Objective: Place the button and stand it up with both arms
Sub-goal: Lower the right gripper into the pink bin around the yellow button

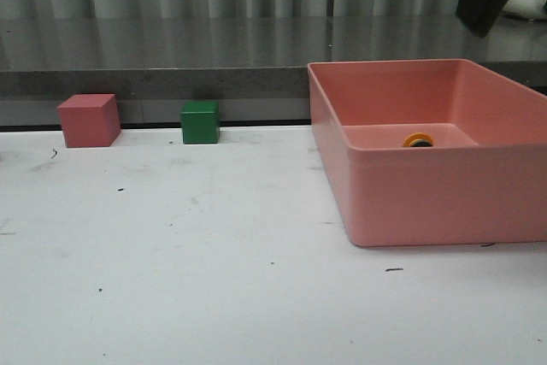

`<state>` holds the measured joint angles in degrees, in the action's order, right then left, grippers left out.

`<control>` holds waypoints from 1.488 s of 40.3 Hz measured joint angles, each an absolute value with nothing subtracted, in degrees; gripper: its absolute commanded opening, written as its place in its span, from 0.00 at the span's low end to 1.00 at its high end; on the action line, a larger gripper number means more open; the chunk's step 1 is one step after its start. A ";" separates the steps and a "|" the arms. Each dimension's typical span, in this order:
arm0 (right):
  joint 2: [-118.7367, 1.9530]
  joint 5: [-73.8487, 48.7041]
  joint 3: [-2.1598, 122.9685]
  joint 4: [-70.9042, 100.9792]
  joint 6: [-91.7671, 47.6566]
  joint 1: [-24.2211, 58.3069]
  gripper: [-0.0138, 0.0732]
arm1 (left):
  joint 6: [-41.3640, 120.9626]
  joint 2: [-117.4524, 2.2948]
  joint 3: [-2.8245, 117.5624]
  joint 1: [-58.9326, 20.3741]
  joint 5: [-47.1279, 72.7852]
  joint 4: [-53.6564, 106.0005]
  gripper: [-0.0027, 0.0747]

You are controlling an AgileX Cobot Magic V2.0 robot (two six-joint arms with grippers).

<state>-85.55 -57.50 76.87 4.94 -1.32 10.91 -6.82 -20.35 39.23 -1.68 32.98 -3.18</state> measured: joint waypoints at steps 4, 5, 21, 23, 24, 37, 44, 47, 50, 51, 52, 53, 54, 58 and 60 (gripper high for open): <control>-91.85 -59.12 81.03 4.94 -1.32 10.91 0.92 | -6.82 -20.35 39.23 -1.68 32.98 -3.18 0.74; -93.09 -59.43 81.92 4.94 -1.32 10.91 0.92 | -6.82 -20.35 39.23 -1.68 32.98 -3.18 0.74; -111.01 -62.99 95.61 4.59 1.06 10.91 0.92 | -6.82 -20.35 39.23 -1.68 32.98 -3.18 0.74; -112.43 -62.97 96.66 4.37 1.77 10.91 0.92 | -6.82 -20.35 39.23 -1.68 32.98 -3.18 0.74; -113.35 -62.97 97.04 4.05 2.16 10.91 0.92 | -6.82 -20.35 39.23 -1.68 32.98 -3.18 0.74; -120.86 -61.50 99.48 3.30 6.42 10.80 0.92 | -6.82 -20.35 39.23 -1.68 32.98 -3.18 0.74; -123.13 -59.65 99.61 3.21 7.55 10.68 0.87 | -6.82 -20.35 39.23 -1.68 32.98 -3.18 0.74; -123.41 -59.32 99.61 3.21 7.67 10.68 0.78 | -6.82 -20.35 39.23 -1.68 32.98 -3.18 0.74; -123.41 -58.96 99.72 3.21 7.75 10.68 0.70 | -6.82 -20.35 39.23 -1.68 32.98 -3.18 0.74; -123.41 -58.96 99.75 3.21 7.75 10.68 0.67 | -6.82 -20.35 39.23 -1.68 32.98 -3.18 0.74; -123.41 -58.96 99.75 3.21 7.75 10.68 0.65 | -6.82 -20.35 39.23 -1.68 32.98 -3.18 0.74; -123.41 -58.96 99.75 3.18 7.75 10.68 0.65 | -6.82 -20.35 39.23 -1.68 32.98 -3.18 0.74; -123.41 -58.96 99.75 3.18 7.75 10.68 0.64 | -6.82 -20.35 39.23 -1.68 32.98 -3.18 0.74; -123.41 -58.96 99.75 3.18 7.89 10.45 0.64 | -6.82 -20.35 39.23 -1.68 32.98 -3.18 0.74; -123.45 -58.96 99.75 3.18 7.89 10.28 0.64 | -6.82 -20.35 39.23 -1.68 32.98 -3.18 0.74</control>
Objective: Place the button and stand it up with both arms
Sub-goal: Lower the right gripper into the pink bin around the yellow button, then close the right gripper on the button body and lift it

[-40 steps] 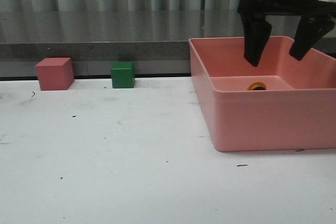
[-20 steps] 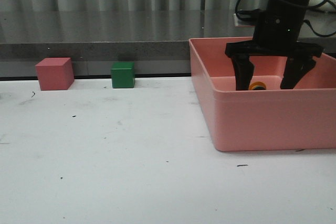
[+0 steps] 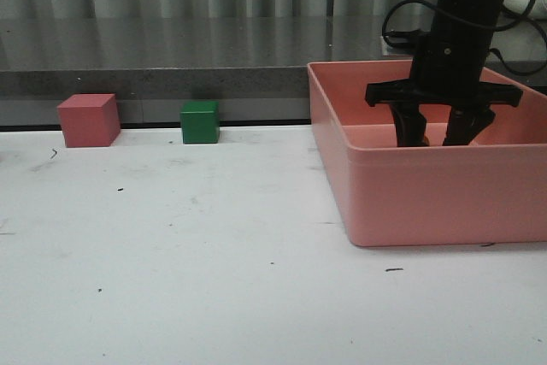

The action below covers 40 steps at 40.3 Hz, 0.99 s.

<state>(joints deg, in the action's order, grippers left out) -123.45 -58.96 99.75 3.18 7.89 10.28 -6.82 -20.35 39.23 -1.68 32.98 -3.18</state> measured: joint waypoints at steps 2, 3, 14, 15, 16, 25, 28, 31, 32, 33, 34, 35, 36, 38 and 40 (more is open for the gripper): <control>-123.54 -58.96 99.75 3.08 7.89 10.30 0.64 | -6.82 -20.35 39.23 -1.68 32.98 -3.18 0.74; -123.68 -58.96 99.75 3.05 7.99 10.30 0.64 | -6.82 -20.35 39.23 -1.68 32.98 -3.18 0.74; -125.13 -59.07 99.75 2.70 8.02 10.30 0.45 | -6.82 -20.35 39.23 -1.68 32.98 -3.18 0.74; -125.13 -59.07 99.75 2.70 8.02 10.30 0.44 | -6.82 -20.35 39.23 -1.68 32.98 -3.18 0.74; -125.13 -59.07 99.75 2.70 8.02 10.30 0.43 | -6.82 -20.35 39.23 -1.68 32.98 -3.18 0.74; -124.58 -60.01 99.75 2.70 8.15 10.30 0.43 | -6.82 -20.35 39.23 -1.68 32.98 -3.18 0.74; -123.22 -60.55 99.75 2.70 8.15 10.30 0.43 | -6.82 -20.35 39.23 -1.68 32.98 -3.18 0.74; -121.10 -60.97 99.75 2.70 8.15 10.44 0.43 | -6.82 -20.35 39.23 -1.68 32.98 -3.18 0.74; -120.08 -61.20 99.75 2.70 8.15 10.64 0.43 | -6.82 -20.35 39.23 -1.68 32.98 -3.18 0.74; -118.99 -61.21 99.75 2.57 8.15 10.80 0.43 | -6.82 -20.35 39.23 -1.68 32.98 -3.18 0.74; -118.42 -61.39 99.75 2.57 8.15 10.99 0.43 | -6.82 -20.35 39.23 -1.68 32.98 -3.18 0.74; -117.28 -61.58 99.75 2.49 8.15 11.51 0.43 | -6.82 -20.35 39.23 -1.68 32.98 -3.18 0.74; -116.14 -61.76 99.75 2.49 8.15 11.93 0.43 | -6.82 -20.35 39.23 -1.68 32.98 -3.18 0.74; -114.12 -62.26 99.75 2.35 8.15 13.19 0.43 | -6.82 -20.35 39.23 -1.68 32.98 -3.18 0.74; -112.42 -62.88 99.75 2.35 8.15 14.75 0.43 | -6.82 -20.35 39.23 -1.68 32.98 -3.18 0.74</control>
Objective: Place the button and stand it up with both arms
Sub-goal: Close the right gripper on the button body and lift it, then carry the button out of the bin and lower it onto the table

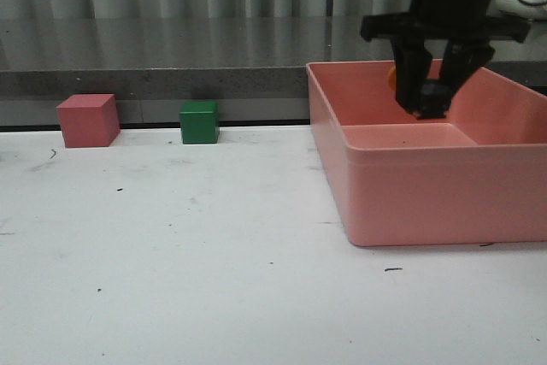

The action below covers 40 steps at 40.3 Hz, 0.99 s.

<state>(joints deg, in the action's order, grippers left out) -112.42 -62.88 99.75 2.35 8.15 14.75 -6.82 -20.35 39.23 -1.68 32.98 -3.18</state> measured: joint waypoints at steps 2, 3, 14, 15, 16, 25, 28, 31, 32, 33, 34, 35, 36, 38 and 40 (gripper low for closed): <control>-110.62 -63.29 99.75 2.35 8.15 16.51 0.43 | -6.82 -20.35 39.23 -1.68 32.98 -3.18 0.74; -109.95 -63.49 99.75 2.35 8.15 17.27 0.43 | -6.82 -20.35 39.23 -1.68 32.98 -3.18 0.74; -105.94 -66.09 99.75 2.35 8.29 28.14 0.43 | -6.82 -20.35 39.23 -1.68 32.98 -3.18 0.74; -106.08 -66.41 99.75 2.35 8.29 29.08 0.43 | -6.82 -20.35 39.23 -1.68 32.98 -3.18 0.74; -106.18 -66.74 99.75 2.35 8.29 30.38 0.43 | -6.82 -20.35 39.23 -1.68 32.98 -3.18 0.74; -111.90 -68.51 104.11 2.35 10.43 39.44 0.43 | -6.82 -20.35 39.23 -1.68 32.98 -3.18 0.74; -114.92 -69.16 106.99 2.45 11.93 41.58 0.43 | -6.82 -20.35 39.23 -1.68 32.98 -3.18 0.74; -118.24 -70.06 110.18 2.45 13.94 43.31 0.43 | -6.82 -20.35 39.23 -1.68 32.98 -3.18 0.74; -119.58 -70.16 111.46 2.45 14.58 43.77 0.43 | -6.82 -20.35 39.23 -1.68 32.98 -3.18 0.74; -120.60 -70.34 112.43 2.45 15.51 44.31 0.43 | -6.82 -20.35 39.23 -1.68 32.98 -3.18 0.74; -121.61 -70.31 113.37 2.45 16.34 44.69 0.43 | -6.82 -20.35 39.23 -1.68 32.98 -3.18 0.74; -122.95 -70.31 114.62 2.45 17.17 45.02 0.43 | -6.82 -20.35 39.23 -1.68 32.98 -3.18 0.74; -123.93 -70.31 115.53 2.32 18.34 45.32 0.43 | -6.82 -20.35 39.23 -1.68 32.98 -3.18 0.74; -126.23 -70.31 117.65 2.19 20.38 45.75 0.43 | -6.82 -20.35 39.23 -1.68 32.98 -3.18 0.74; -128.44 -70.31 119.71 2.07 23.20 46.15 0.43 | -6.82 -20.35 39.23 -1.68 32.98 -3.18 0.74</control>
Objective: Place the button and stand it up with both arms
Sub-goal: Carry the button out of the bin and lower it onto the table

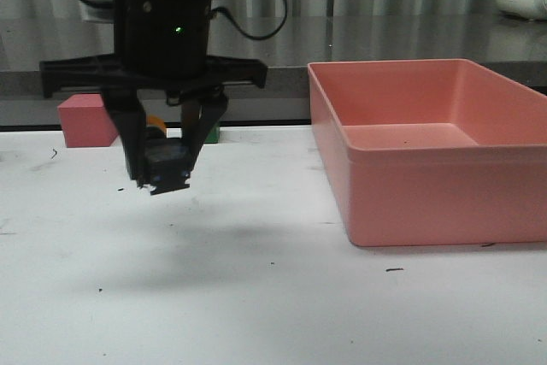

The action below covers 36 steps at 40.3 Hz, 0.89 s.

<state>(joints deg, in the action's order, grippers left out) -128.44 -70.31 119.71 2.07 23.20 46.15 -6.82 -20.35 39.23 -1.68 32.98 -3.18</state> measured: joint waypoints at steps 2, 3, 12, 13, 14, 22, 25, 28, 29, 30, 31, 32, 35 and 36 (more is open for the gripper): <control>-130.51 -70.04 121.51 1.98 25.99 46.22 0.43 | -6.82 -20.35 39.23 -1.68 32.98 -3.18 0.74; -131.34 -69.87 122.52 1.98 27.53 46.22 0.43 | -6.82 -20.35 39.23 -1.68 32.98 -3.18 0.74; -136.06 -67.54 125.68 1.57 39.39 46.22 0.43 | -6.82 -20.35 39.23 -1.68 32.98 -3.18 0.74; -136.30 -67.57 125.72 1.47 40.47 46.22 0.43 | -6.82 -20.35 39.23 -1.68 32.98 -3.18 0.74; -136.61 -67.48 125.72 1.47 41.78 46.22 0.43 | -6.82 -20.35 39.23 -1.68 32.98 -3.18 0.74; -138.37 -65.04 125.81 1.47 45.25 46.22 0.43 | -6.82 -20.35 39.23 -1.68 32.98 -3.18 0.74; -138.84 -64.21 125.81 1.58 46.15 46.22 0.45 | -6.82 -20.35 39.23 -1.68 32.98 -3.18 0.74; -139.09 -63.86 125.81 1.58 48.48 46.22 0.50 | -6.82 -20.35 39.23 -1.68 32.98 -3.18 0.74; -139.09 -63.86 125.81 1.58 49.41 46.22 0.52 | -6.82 -20.35 39.23 -1.68 32.98 -3.18 0.74; -139.24 -63.86 125.81 1.58 50.55 46.22 0.55 | -6.82 -20.35 39.23 -1.68 32.98 -3.18 0.74; -139.23 -63.86 125.81 1.58 51.48 46.22 0.57 | -6.82 -20.35 39.23 -1.68 32.98 -3.18 0.74; -139.23 -63.86 125.81 1.58 52.05 46.22 0.60 | -6.82 -20.35 39.23 -1.68 32.98 -3.18 0.74; -139.23 -63.81 125.81 1.58 52.98 46.22 0.67 | -6.82 -20.35 39.23 -1.68 32.98 -3.18 0.74; -139.23 -63.72 125.81 1.58 53.14 46.22 0.68 | -6.82 -20.35 39.23 -1.68 32.98 -3.18 0.74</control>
<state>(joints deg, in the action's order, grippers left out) -139.23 -63.72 125.81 1.58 53.14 46.22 -6.82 -20.35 39.23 -1.68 32.98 -3.18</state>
